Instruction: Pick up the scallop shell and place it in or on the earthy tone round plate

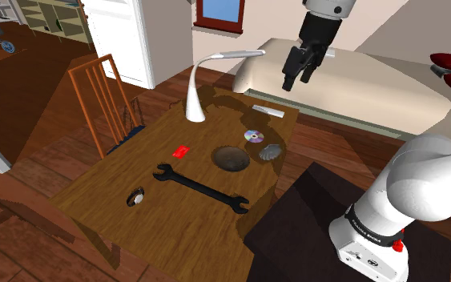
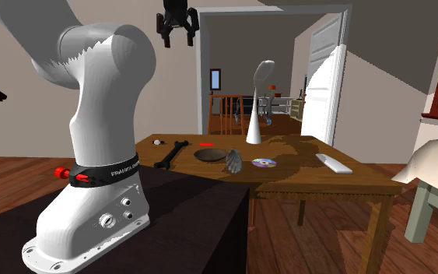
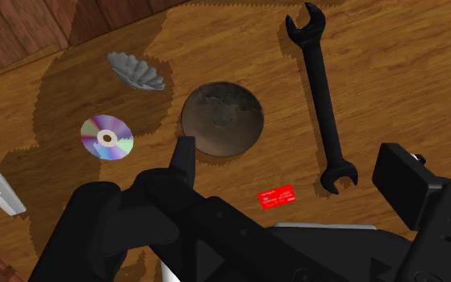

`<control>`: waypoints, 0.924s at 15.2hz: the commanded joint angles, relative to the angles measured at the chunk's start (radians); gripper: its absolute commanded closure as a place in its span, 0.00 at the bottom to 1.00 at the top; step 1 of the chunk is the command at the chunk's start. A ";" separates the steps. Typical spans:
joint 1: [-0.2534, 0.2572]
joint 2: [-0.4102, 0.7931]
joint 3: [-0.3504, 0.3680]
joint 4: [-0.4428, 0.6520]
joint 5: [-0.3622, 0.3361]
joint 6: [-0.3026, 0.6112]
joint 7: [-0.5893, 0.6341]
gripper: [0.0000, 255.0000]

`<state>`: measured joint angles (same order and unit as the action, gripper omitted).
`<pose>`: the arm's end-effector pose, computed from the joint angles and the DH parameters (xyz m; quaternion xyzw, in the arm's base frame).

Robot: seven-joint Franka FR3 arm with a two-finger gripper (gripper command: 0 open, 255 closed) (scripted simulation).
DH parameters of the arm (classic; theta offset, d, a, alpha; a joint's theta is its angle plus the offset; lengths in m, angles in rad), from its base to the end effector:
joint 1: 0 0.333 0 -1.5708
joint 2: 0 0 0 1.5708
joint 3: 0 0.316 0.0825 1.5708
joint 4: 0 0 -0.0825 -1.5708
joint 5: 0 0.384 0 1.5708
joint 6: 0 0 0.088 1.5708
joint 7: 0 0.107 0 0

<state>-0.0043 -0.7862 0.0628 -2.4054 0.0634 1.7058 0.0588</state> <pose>0.3184 0.0297 0.5789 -0.9990 0.0113 -0.0423 0.0115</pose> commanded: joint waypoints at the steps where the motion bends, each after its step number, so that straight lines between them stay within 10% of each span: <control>1: 0.000 0.000 0.000 0.000 0.000 0.000 0.000 0.00; 14: -0.065 0.039 -0.205 -0.353 -0.086 0.422 -0.254 0.00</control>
<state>-0.0626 -0.7623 -0.1225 -2.7286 -0.0148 2.0776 -0.1717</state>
